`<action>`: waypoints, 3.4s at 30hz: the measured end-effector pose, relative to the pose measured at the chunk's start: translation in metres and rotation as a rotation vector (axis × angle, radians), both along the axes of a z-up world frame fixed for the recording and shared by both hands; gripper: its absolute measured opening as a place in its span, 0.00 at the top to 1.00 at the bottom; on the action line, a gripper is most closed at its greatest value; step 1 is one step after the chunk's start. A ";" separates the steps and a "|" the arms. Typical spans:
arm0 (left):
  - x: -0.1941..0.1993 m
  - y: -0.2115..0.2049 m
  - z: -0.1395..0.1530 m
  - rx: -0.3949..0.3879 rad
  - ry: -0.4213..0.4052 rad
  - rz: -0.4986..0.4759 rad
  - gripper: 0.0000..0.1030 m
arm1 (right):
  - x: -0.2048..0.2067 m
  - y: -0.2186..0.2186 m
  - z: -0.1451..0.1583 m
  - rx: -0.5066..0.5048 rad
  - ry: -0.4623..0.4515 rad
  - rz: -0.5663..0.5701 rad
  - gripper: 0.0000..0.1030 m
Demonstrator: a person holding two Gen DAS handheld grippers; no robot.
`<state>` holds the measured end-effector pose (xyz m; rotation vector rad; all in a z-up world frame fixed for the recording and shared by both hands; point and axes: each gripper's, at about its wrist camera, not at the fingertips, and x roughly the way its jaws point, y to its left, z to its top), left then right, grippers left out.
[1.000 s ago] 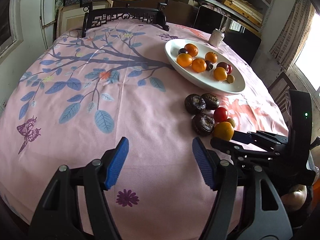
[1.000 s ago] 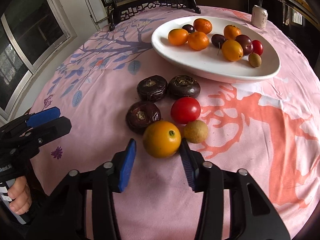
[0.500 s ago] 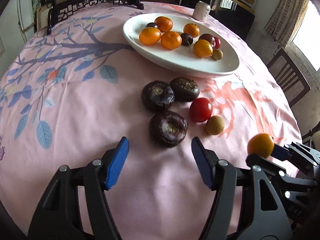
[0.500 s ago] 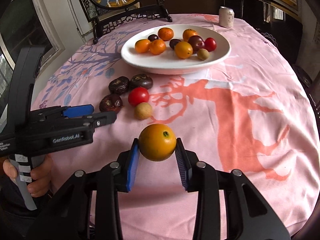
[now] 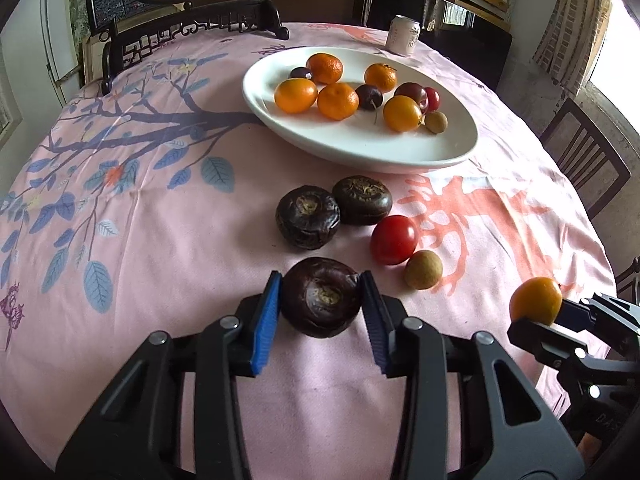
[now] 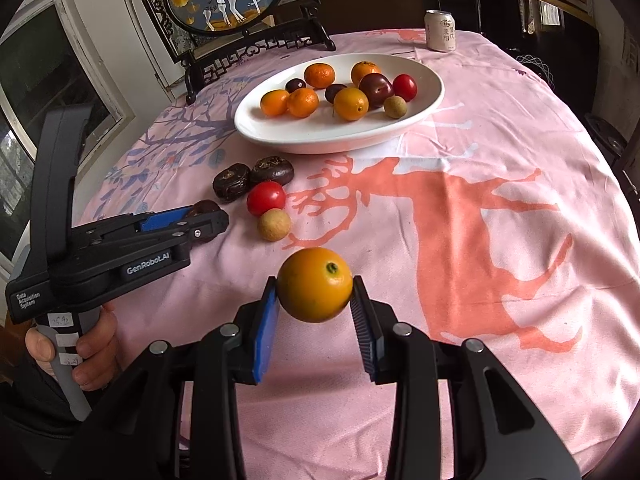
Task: Organize fruits
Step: 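Grasp a dark purple round fruit with the left tool while the right tool holds its fruit, then carry both fruits onto the white plate and open both tools, then grasp the tan fruit with the right tool while the left tool grasps a dark purple fruit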
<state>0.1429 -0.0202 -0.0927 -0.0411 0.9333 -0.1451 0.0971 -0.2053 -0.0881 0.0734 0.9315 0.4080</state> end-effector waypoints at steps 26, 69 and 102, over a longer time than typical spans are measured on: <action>0.037 0.012 0.084 -0.017 -0.125 0.009 0.61 | 0.054 0.014 0.033 -0.020 -0.067 0.037 0.65; -0.008 0.048 0.052 -0.027 -0.117 0.110 0.12 | 0.030 0.024 0.036 -0.122 -0.060 -0.016 0.45; 0.051 -0.001 -0.010 0.110 0.052 -0.009 0.14 | 0.023 0.012 0.006 -0.070 -0.033 -0.016 0.74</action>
